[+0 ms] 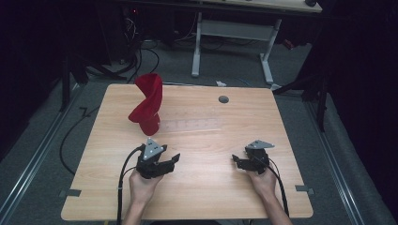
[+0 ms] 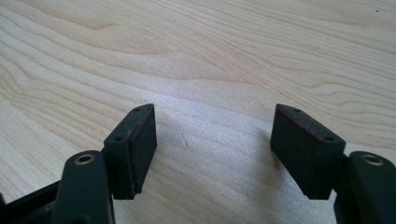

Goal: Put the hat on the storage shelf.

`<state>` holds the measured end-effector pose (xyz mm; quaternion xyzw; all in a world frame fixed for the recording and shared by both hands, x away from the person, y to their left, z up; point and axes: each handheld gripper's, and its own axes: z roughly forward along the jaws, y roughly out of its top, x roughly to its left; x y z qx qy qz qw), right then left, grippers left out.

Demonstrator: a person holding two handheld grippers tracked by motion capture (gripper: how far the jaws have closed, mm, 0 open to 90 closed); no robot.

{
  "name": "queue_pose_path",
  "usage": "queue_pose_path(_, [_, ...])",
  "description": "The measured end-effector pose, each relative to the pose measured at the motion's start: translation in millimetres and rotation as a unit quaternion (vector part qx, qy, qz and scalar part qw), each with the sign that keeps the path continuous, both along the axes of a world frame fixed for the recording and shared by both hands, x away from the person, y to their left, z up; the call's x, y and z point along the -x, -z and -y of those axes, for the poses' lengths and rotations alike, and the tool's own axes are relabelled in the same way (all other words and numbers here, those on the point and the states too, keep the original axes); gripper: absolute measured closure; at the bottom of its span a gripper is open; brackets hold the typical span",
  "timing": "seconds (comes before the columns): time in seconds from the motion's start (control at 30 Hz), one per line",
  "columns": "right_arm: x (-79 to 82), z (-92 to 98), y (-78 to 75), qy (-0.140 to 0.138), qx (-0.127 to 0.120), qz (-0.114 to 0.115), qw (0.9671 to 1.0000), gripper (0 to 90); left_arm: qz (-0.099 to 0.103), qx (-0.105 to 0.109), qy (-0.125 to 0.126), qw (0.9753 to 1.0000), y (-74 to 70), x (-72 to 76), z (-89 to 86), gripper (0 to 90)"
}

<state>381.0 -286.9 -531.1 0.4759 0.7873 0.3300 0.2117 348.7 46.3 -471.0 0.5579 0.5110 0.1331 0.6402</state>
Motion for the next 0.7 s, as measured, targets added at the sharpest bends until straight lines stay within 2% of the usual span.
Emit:
queue_pose_path(0.37, [0.1, 0.0, 0.0, -0.001, 0.000, 0.000, 1.0000, 31.7, -0.013, -0.015, 0.012, 0.9997, 12.3, 0.9, 14.4, 37.5])
queue_pose_path(0.7, [0.0, -0.1, 0.0, -0.001, 0.000, 0.000, 1.0000, 31.6, -0.027, -0.033, 0.005, 0.9991, 26.3, -4.5, 19.9, 35.0])
